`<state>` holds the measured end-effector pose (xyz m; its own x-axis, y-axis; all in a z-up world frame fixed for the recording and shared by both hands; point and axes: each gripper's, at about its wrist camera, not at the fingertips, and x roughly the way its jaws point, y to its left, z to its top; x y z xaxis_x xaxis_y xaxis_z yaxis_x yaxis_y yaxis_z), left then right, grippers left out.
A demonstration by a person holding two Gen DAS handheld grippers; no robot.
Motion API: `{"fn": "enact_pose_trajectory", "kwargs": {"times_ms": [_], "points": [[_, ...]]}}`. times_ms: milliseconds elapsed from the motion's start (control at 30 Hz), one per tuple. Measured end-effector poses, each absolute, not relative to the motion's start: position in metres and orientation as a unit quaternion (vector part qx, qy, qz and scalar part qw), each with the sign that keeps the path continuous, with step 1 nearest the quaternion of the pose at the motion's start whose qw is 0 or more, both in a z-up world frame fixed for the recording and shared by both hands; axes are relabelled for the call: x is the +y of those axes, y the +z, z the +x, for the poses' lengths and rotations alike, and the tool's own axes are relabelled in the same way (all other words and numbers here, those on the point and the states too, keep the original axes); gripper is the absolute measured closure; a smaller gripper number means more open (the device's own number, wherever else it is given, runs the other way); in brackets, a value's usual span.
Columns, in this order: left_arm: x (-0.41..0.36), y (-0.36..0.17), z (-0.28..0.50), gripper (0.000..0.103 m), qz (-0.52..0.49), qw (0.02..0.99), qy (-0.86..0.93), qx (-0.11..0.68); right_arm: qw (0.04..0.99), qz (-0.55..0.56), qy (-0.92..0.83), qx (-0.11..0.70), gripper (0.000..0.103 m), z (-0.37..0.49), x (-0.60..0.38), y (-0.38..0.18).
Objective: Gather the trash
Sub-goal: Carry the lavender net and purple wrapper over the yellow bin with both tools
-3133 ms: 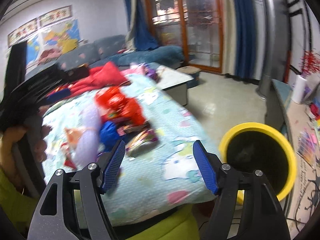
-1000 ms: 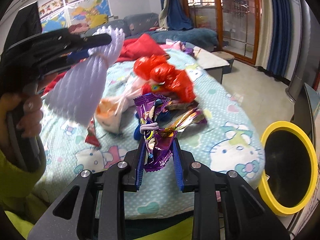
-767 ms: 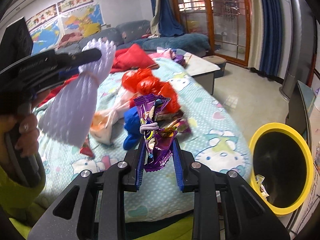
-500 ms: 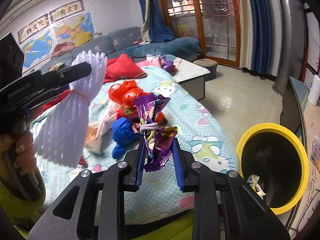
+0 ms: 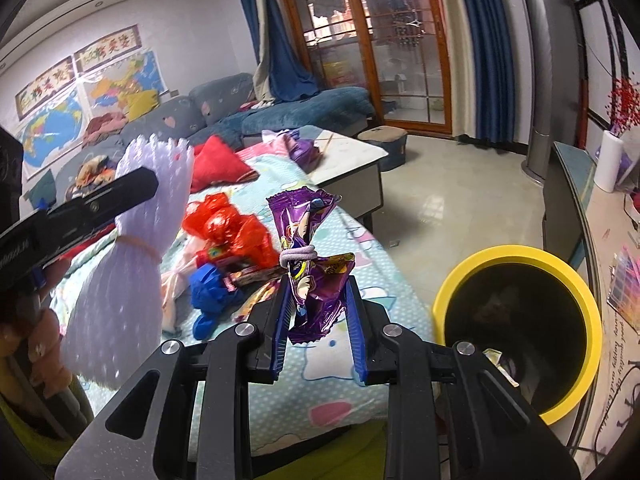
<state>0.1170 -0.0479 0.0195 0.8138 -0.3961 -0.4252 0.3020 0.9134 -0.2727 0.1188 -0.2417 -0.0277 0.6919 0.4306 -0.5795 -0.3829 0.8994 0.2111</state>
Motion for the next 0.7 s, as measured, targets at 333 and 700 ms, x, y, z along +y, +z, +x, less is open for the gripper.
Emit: {"fn": "enact_pose_trajectory", "kwargs": {"times_ms": [333,700], "points": [[-0.078,0.016,0.122,0.082,-0.082,0.944,-0.208,0.242,0.929,0.067,0.173,0.319,0.078,0.131,-0.284,-0.029],[-0.116,0.006,0.129,0.082,-0.063,0.938,-0.237,0.246,0.932,0.104,0.120,0.326,0.078,0.136,-0.328,-0.038]]}}
